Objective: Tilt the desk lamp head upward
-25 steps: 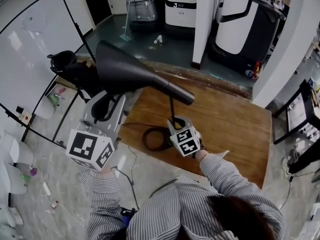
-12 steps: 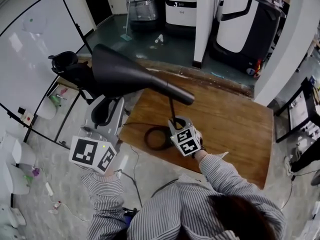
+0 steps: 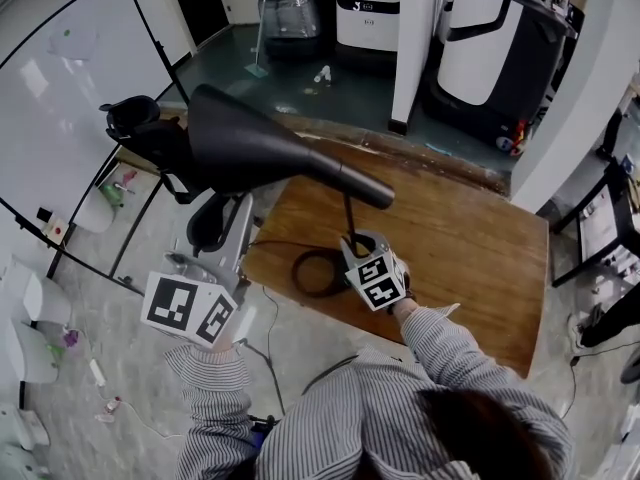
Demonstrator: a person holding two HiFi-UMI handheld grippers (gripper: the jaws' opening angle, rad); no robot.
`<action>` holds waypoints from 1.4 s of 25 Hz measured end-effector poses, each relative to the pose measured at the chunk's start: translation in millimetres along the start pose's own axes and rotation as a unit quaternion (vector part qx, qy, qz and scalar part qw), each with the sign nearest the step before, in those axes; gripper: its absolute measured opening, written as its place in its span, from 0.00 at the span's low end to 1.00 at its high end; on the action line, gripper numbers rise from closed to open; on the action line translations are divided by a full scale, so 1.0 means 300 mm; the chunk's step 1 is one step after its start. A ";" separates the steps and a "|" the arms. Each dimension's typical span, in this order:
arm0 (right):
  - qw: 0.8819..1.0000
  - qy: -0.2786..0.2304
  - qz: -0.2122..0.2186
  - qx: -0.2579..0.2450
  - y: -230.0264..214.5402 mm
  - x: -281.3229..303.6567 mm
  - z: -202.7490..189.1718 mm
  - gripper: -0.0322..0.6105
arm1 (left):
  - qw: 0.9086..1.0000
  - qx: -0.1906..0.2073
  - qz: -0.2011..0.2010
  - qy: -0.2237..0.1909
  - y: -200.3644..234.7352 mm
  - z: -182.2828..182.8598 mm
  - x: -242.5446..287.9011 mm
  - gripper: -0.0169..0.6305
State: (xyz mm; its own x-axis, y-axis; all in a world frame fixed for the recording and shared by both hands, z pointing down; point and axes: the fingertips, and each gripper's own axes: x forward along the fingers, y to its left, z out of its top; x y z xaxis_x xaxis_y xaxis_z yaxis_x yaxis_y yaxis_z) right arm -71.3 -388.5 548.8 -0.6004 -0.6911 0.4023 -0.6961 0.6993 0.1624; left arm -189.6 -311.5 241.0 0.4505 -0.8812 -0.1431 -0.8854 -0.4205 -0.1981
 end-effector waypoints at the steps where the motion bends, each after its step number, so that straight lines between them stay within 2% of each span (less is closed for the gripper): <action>1: 1.000 0.001 0.000 -0.006 0.000 -0.001 -0.001 0.13 | 1.000 -0.009 -0.001 -0.004 0.002 -0.003 -0.002 0.16; 5: 1.000 0.007 -0.003 -0.023 -0.006 -0.006 0.000 0.15 | 0.997 -0.065 -0.011 -0.035 0.018 -0.012 -0.008 0.19; 11: 0.998 -0.006 0.010 -0.064 -0.001 -0.059 0.027 0.16 | 0.996 -0.081 0.000 -0.046 0.039 -0.035 -0.023 0.26; 16: 0.997 -0.042 0.003 -0.060 -0.012 -0.158 0.058 0.16 | 0.994 -0.105 0.004 -0.022 0.008 -0.122 -0.029 0.27; 20: 0.996 -0.073 0.012 -0.040 -0.001 -0.244 0.111 0.16 | 0.989 -0.146 -0.035 0.003 -0.098 -0.238 -0.003 0.26; 25: 0.994 -0.101 0.030 -0.020 0.037 -0.330 0.195 0.13 | 0.970 -0.215 -0.111 0.024 -0.282 -0.389 0.028 0.18; 28: 0.995 -0.095 0.030 -0.027 0.057 -0.363 0.207 0.12 | 0.966 -0.225 -0.121 0.045 -0.369 -0.460 0.038 0.15; 32: 0.994 -0.110 0.021 -0.009 0.056 -0.406 0.205 0.05 | 0.965 -0.218 -0.130 0.072 -0.475 -0.516 0.052 0.07; 35: 0.992 -0.127 0.017 0.000 0.055 -0.428 0.196 0.05 | 0.956 -0.240 -0.147 0.081 -0.537 -0.547 0.056 0.04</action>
State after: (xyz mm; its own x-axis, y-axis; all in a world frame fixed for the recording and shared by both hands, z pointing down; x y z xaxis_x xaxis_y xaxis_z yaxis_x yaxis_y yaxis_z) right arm -28.8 -299.0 446.8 -0.7040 -0.6900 0.1682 -0.6728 0.7238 0.1533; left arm -58.1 -293.9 429.5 0.6989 -0.7151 0.0102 -0.6910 -0.6716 0.2675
